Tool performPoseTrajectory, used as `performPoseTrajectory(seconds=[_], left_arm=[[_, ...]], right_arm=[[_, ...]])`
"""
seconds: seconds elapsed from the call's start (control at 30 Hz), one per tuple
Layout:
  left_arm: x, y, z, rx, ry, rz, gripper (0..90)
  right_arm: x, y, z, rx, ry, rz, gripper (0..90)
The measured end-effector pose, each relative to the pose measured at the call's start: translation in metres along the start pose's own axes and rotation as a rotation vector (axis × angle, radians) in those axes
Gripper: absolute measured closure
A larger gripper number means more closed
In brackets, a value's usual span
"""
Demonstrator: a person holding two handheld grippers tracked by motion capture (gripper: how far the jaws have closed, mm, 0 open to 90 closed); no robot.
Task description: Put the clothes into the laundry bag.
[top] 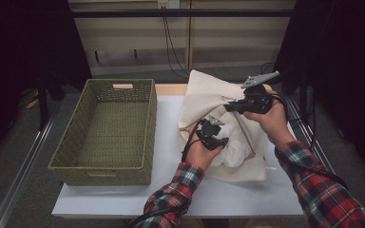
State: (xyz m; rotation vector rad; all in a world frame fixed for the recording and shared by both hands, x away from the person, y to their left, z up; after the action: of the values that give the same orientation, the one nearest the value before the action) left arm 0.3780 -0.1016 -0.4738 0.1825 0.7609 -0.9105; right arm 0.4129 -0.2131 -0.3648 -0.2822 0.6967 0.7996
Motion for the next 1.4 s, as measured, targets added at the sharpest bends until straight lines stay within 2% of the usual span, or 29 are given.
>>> performPoseTrajectory(seconds=[0.1, 0.3, 0.37, 0.43, 0.57, 0.6, 0.67, 0.77, 0.83, 0.87, 0.9, 0.93, 1.0, 1.03, 1.1, 1.17, 1.2, 1.27, 1.33, 1.4], left_arm=[[-0.001, 0.001, -0.001, 0.014, 0.008, -0.003, 64.8], [-0.002, 0.001, 0.000, -0.005, -0.002, -0.004, 65.3], [-0.002, 0.002, 0.000, 0.007, 0.001, -0.001, 65.3], [-0.003, 0.002, 0.000, 0.014, 0.001, 0.009, 65.4], [-0.003, 0.004, 0.002, 0.006, -0.030, 0.014, 66.1], [-0.003, 0.004, 0.001, 0.011, -0.020, 0.018, 66.1], [-0.003, 0.003, 0.000, 0.007, -0.015, 0.017, 65.1], [-0.003, 0.004, -0.001, 0.008, -0.017, 0.013, 56.8], [-0.005, 0.005, -0.001, 0.011, -0.022, 0.004, 47.3], [-0.007, 0.005, -0.002, -0.003, -0.025, 0.009, 39.0], [-0.010, 0.006, -0.002, 0.005, -0.021, 0.016, 34.7], [-0.011, 0.005, -0.003, -0.004, -0.024, 0.015, 28.7], [-0.015, 0.006, -0.005, 0.007, -0.014, 0.010, 19.5], [-0.018, 0.005, -0.006, 0.004, -0.005, 0.022, 16.8], [-0.026, 0.005, -0.009, 0.029, 0.010, 0.047, 11.6], [-0.029, 0.004, -0.012, 0.001, 0.002, 0.054, 6.6], [-0.031, 0.005, -0.016, 0.022, 0.035, 0.063, 4.9], [-0.030, 0.004, -0.021, 0.029, 0.059, 0.052, 3.1], [-0.025, 0.002, -0.027, 0.005, 0.057, 0.049, 2.8], [-0.020, 0.002, -0.034, 0.003, 0.076, 0.043, 2.8]], right_arm=[[0.001, 0.000, -0.003, 0.001, 0.006, 0.003, 83.2], [0.004, -0.003, -0.013, 0.008, 0.032, -0.007, 61.4], [0.005, -0.003, -0.018, 0.022, 0.064, -0.006, 52.9], [0.007, -0.004, -0.024, 0.003, 0.083, -0.031, 50.5], [0.011, -0.006, -0.034, 0.013, 0.118, -0.028, 46.1], [0.011, -0.007, -0.035, 0.013, 0.129, -0.049, 45.5], [0.011, -0.009, -0.037, 0.010, 0.136, -0.046, 50.1], [0.011, -0.011, -0.039, 0.006, 0.146, -0.065, 63.0], [0.010, -0.013, -0.039, 0.011, 0.142, -0.061, 79.1], [0.009, -0.013, -0.039, 0.016, 0.135, -0.047, 83.4], [0.009, -0.013, -0.038, 0.016, 0.135, -0.062, 84.7], [0.009, -0.013, -0.038, 0.013, 0.134, -0.045, 85.9], [0.009, -0.013, -0.036, 0.004, 0.136, -0.043, 86.9], [0.008, -0.013, -0.036, 0.005, 0.133, -0.044, 87.1], [0.007, -0.014, -0.035, 0.008, 0.127, -0.044, 87.3], [0.007, -0.014, -0.034, 0.011, 0.120, -0.038, 87.3], [0.007, -0.014, -0.034, 0.010, 0.118, -0.037, 87.4], [0.007, -0.014, -0.033, 0.014, 0.118, -0.035, 87.3], [0.007, -0.013, -0.032, 0.013, 0.117, -0.031, 87.4], [0.006, -0.012, -0.031, 0.012, 0.119, -0.046, 87.4]])
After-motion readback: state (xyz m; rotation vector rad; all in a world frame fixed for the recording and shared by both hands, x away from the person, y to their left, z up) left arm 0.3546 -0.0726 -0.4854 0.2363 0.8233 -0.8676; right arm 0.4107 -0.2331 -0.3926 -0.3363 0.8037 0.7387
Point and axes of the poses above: each handheld gripper's, and its own axes: x roughly forward along the jaws, z roughly out of its top, y roughly to its left, the point moved 5 cm from there along x, roughly forward along the jaws, and after that the axes turned 3 degrees about y, right-handed, at the moved point
